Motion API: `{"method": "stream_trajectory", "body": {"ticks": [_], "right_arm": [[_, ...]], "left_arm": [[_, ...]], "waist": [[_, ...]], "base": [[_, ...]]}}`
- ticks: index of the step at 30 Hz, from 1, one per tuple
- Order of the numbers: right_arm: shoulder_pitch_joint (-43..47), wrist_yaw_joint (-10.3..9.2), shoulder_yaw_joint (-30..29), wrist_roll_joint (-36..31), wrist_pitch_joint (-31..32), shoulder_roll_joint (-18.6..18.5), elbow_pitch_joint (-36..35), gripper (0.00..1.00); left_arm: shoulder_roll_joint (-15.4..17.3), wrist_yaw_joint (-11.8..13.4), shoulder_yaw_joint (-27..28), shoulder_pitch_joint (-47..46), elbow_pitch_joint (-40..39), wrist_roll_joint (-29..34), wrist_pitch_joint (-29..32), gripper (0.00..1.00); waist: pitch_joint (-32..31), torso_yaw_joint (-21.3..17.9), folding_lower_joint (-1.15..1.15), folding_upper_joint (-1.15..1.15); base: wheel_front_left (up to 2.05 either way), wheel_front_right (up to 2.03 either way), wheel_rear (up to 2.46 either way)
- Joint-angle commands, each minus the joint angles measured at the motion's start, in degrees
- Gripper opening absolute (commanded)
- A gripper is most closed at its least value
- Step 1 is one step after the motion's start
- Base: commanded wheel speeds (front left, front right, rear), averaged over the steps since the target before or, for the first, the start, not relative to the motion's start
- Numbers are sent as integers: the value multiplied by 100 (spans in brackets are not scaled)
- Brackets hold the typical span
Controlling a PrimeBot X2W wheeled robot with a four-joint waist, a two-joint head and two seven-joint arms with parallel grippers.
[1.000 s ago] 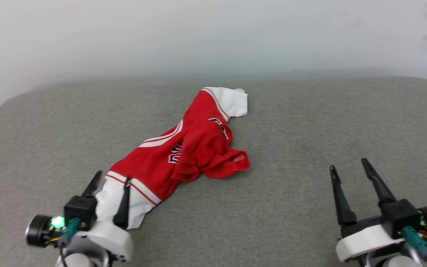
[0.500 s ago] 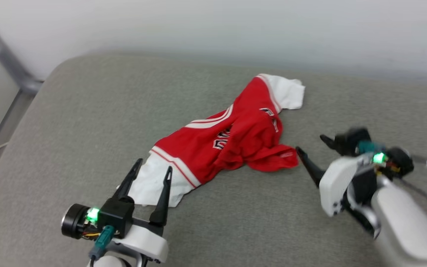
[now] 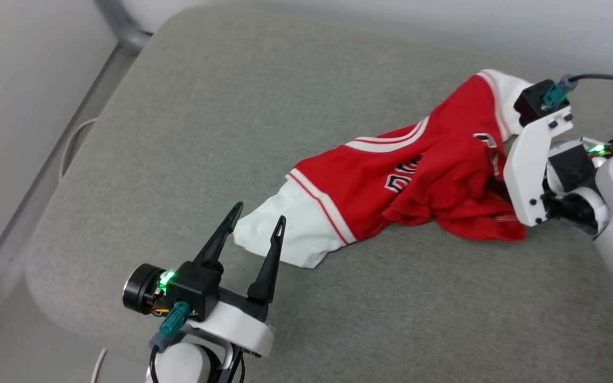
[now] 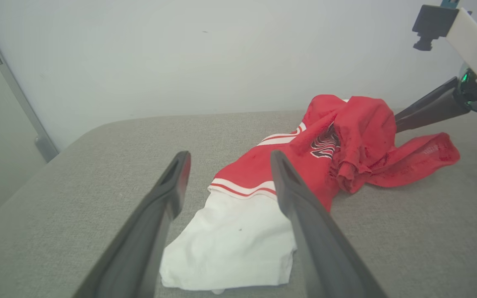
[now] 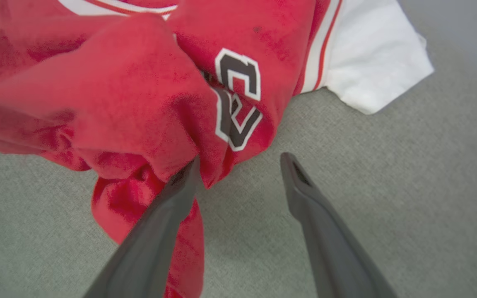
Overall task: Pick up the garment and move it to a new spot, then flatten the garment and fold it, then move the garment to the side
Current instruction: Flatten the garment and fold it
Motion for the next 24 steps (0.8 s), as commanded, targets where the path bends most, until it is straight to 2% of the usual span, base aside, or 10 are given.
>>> {"method": "stream_trajectory", "body": {"ticks": [1, 10, 17, 18, 19, 24], "right_arm": [[-117, -5, 50, 22, 35, -54, 76, 100], [-601, -5, 627, 85, -48, -155, 737, 100], [-402, -3, 1250, 342, 65, -204, 1176, 100], [-346, 1, 1346, 393, 129, -225, 1226, 46], [-271, 5, 1443, 468, 194, -248, 1261, 0], [-184, 4, 1592, 799, 146, -422, 1360, 0]], "left_arm": [[-48, -40, 40, -91, -8, 43, -14, 100], [-336, -252, 164, -143, 24, 212, -14, 100], [-446, -344, 191, -117, 101, 261, -14, 100], [-456, -355, 204, -108, 105, 265, -14, 100], [-466, -357, 216, -97, 112, 274, -14, 100], [-492, -391, 303, -40, 159, 322, -15, 100]], "waist": [[237, 256, -1, 0], [537, 614, -1, 0], [604, 763, -1, 0], [600, 771, -1, 0], [592, 773, -1, 0], [483, 699, -1, 0]], "base": [[0, 0, 0], [0, 0, 0], [0, 0, 0], [0, 0, 0], [0, 0, 0], [0, 0, 0]]}}
